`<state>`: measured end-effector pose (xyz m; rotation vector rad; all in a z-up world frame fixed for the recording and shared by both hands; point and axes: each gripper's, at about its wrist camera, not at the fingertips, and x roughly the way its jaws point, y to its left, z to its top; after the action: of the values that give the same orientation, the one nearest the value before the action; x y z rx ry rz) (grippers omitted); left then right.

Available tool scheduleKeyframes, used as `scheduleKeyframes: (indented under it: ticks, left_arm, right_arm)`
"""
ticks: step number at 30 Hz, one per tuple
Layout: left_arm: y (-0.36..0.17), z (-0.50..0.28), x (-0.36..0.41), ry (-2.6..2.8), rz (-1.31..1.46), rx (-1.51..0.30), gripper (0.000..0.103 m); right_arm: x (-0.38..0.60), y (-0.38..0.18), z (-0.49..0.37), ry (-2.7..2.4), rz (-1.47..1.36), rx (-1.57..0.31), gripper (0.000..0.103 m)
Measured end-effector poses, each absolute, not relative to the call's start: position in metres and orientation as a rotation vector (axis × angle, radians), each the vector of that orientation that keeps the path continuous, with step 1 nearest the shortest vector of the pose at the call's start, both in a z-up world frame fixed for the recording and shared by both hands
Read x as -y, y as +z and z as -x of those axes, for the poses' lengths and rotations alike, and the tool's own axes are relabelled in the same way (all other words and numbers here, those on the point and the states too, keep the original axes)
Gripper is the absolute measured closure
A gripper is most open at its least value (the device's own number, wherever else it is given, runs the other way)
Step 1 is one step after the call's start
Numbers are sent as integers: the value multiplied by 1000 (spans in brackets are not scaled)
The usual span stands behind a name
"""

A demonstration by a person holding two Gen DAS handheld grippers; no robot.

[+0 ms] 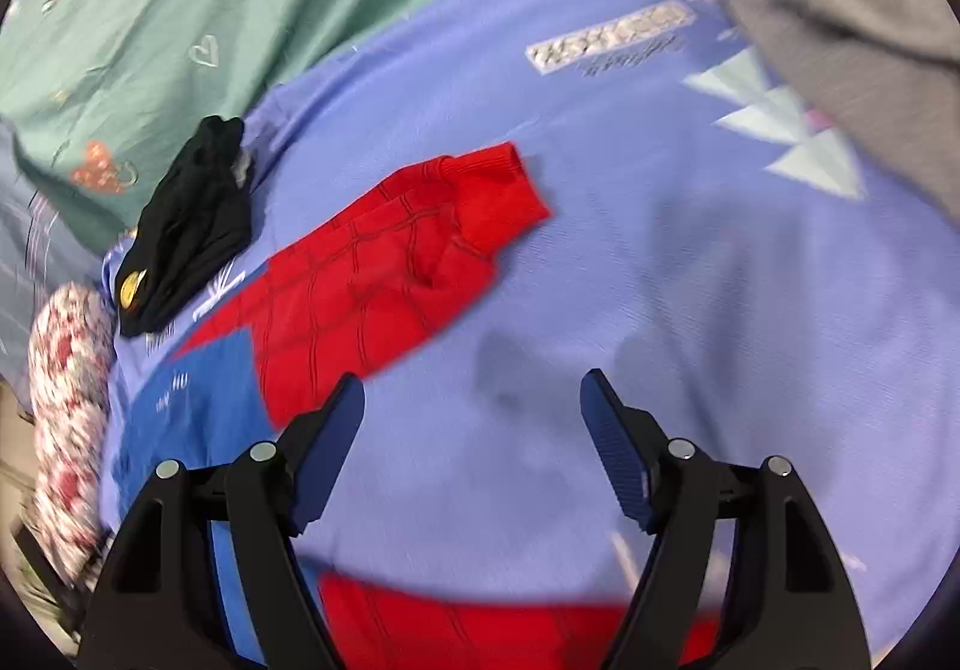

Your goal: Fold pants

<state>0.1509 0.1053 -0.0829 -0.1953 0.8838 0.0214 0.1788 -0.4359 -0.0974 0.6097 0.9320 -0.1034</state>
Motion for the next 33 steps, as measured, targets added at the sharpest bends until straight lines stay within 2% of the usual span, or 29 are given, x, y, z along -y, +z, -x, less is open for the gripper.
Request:
scheduleKeyframes:
  ticks: [4,5,6,7,9,10,11,12,18,23,25,26,28,29,33]
  left_arm:
    - [-105,-150,-111,26,228,-937,5]
    - [-107,-151,-110,36,206,-940,5]
    - [-110,-151,-108,35,179,-946,5]
    - [-112,-152,-107,31,167,-952,5]
    - [-113,-153,-106,33,152,-955,5]
    - [-114,-154,-105,35,147,-958,5]
    - [-114,-156,-105,36,144,-961,5]
    - [-114,-156,-105,35,141,-964,5]
    - [-113,-158,-108,20,139,-969,5]
    - [-112,-160,-109,11,142,-978,5]
    - [-109,-160,-110,6,140,-985,5]
    - [-106,-160,-111,7,136,-984,5]
    - [-93,-156,-116,4,121,-953,5]
    - [-86,-155,-120,0,117,-935,5]
    - [-66,-164,-136,19,93,-882,5]
  right_arm:
    - [429,-115,-214,-102,-631,-944,28]
    - [428,-118,-220,-110,-630,-944,33]
    - [427,-120,-225,-112,-635,-943,45]
    - [426,-120,-228,-117,-631,-942,51]
    - [425,-119,-232,-139,-610,-946,78]
    - [426,-116,-233,-129,-619,-938,87]
    - [427,-111,-232,-126,-617,-927,93]
    - [428,-102,-230,-132,-598,-905,94]
    - [435,-29,-204,-193,-406,-730,94]
    - [446,-66,-220,-201,-355,-878,94]
    - [446,-101,-232,-262,-301,-1027,88]
    - [449,-113,-231,-288,-324,-1066,82]
    - [452,-114,-223,-314,-360,-1042,63]
    - [452,-107,-216,-335,-353,-1008,49]
    - [447,-82,-203,-395,-286,-912,45]
